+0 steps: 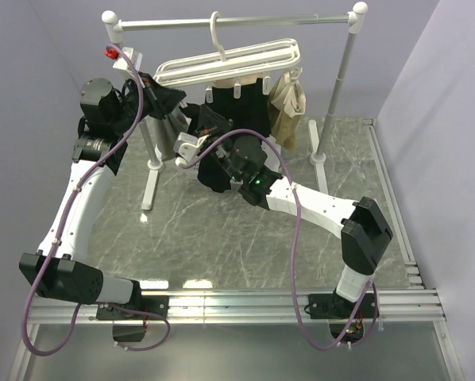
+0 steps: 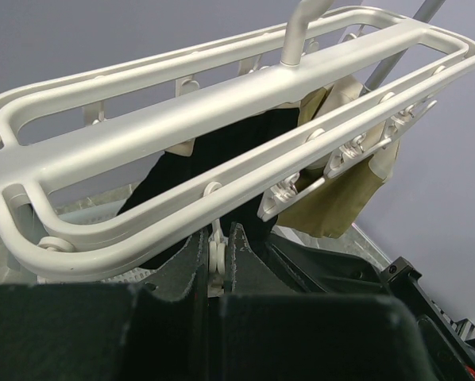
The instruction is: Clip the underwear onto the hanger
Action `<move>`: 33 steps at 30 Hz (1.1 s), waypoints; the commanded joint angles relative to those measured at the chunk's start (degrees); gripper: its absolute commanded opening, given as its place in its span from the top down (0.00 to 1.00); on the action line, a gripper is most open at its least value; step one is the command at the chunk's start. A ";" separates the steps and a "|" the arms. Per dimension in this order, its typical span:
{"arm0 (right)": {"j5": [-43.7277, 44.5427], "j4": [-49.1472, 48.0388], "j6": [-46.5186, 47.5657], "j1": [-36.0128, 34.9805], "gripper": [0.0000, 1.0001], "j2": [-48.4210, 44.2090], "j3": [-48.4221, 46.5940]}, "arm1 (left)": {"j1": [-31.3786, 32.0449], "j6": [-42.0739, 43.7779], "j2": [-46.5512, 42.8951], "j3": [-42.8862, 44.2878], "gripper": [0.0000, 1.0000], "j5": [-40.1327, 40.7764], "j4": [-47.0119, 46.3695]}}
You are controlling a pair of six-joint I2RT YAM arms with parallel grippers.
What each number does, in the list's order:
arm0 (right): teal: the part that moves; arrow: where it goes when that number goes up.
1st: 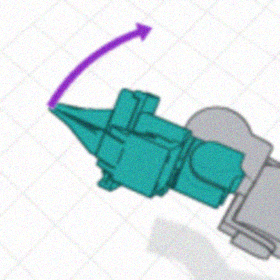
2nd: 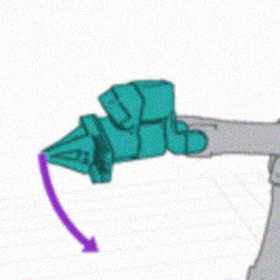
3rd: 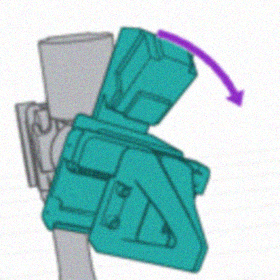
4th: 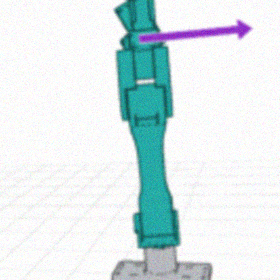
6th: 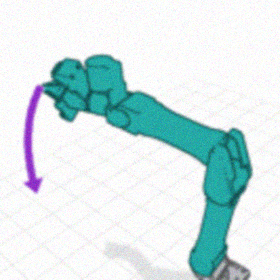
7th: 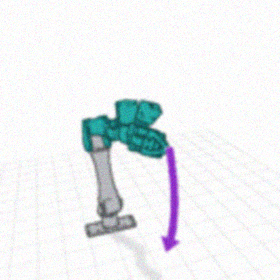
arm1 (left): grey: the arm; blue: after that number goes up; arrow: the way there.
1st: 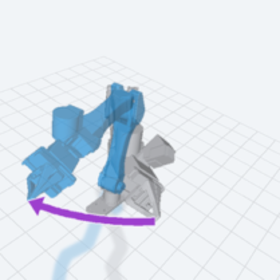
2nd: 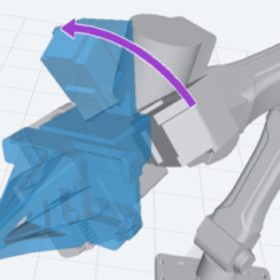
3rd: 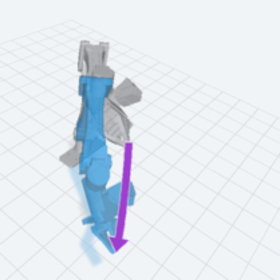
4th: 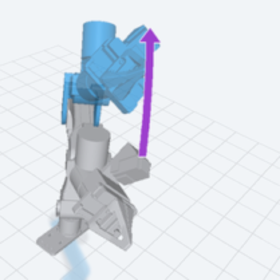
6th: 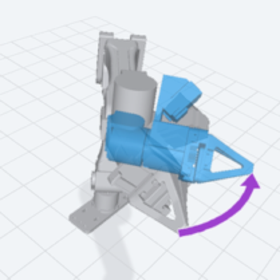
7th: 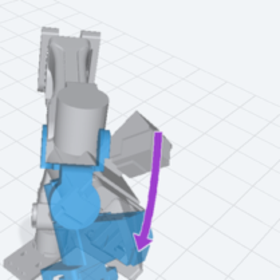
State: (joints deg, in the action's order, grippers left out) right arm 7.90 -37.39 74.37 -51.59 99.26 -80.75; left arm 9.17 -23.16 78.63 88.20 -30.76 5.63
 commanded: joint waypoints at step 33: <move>0.71 -0.14 -1.68 0.35 1.00 1.28 -6.26 | -1.26 -1.36 1.09 2.50 0.52 -3.86 4.31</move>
State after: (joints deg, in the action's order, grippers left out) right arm 8.56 -35.35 73.10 -51.48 100.66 -83.64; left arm 8.67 -22.44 79.79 89.36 -33.19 10.96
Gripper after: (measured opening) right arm 0.045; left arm 0.472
